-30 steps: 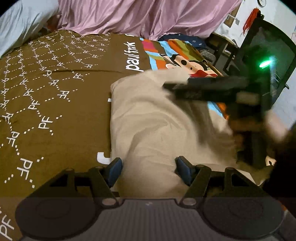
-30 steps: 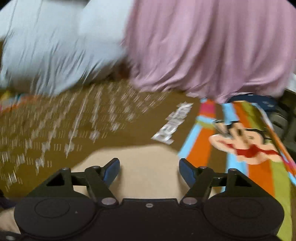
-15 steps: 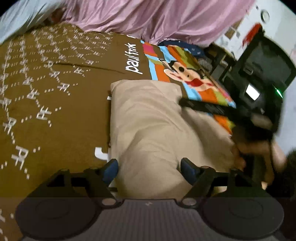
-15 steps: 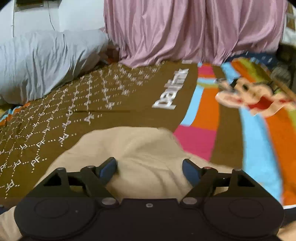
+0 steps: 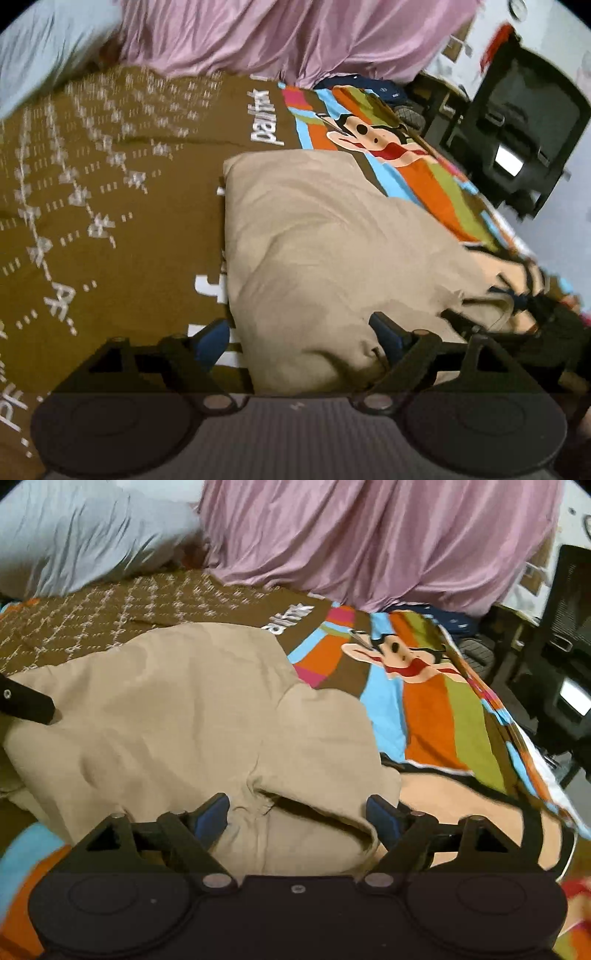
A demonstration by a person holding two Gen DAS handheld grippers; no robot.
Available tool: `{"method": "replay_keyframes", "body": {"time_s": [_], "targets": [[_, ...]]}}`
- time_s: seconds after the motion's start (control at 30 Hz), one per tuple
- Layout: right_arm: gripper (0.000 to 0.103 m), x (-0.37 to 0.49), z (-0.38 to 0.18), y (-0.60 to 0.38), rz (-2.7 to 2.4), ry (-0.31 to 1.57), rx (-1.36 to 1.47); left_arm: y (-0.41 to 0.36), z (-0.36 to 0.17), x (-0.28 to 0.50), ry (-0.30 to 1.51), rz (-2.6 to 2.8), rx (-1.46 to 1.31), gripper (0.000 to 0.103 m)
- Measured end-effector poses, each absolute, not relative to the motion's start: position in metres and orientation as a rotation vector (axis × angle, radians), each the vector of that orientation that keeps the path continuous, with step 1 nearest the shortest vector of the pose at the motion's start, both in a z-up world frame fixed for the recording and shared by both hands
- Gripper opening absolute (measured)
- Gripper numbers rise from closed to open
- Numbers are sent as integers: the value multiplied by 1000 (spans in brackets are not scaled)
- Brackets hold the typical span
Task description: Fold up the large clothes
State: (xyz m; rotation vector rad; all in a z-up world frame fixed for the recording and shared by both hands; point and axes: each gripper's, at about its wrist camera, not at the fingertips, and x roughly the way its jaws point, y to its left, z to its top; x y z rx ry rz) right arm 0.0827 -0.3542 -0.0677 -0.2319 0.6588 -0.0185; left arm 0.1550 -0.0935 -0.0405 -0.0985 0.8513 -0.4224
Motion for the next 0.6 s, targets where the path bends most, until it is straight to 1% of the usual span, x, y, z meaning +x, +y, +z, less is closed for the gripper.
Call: {"method": "replay_keyframes", "body": {"time_s": [0.03, 0.13, 0.2, 0.3, 0.4, 0.5, 0.6], "targets": [[89, 83, -72, -357, -29, 655, -207, -96, -41, 152, 843, -417, -84, 86], [89, 87, -71, -367, -46, 669, -124, -95, -41, 150, 845, -403, -104, 87], [89, 83, -67, -374, -34, 634, -63, -89, -39, 149, 852, -397, -151, 88], [90, 73, -56, -387, -36, 570, 44, -78, -39, 148, 857, -394, -247, 93], [92, 73, -49, -401, -51, 533, 157, -76, -42, 148, 864, -384, -259, 98], [93, 76, -49, -413, -54, 547, 255, -76, -42, 151, 875, -380, -258, 98], [93, 77, -51, -414, -55, 565, 276, -78, -42, 150, 871, -375, -250, 99]]}}
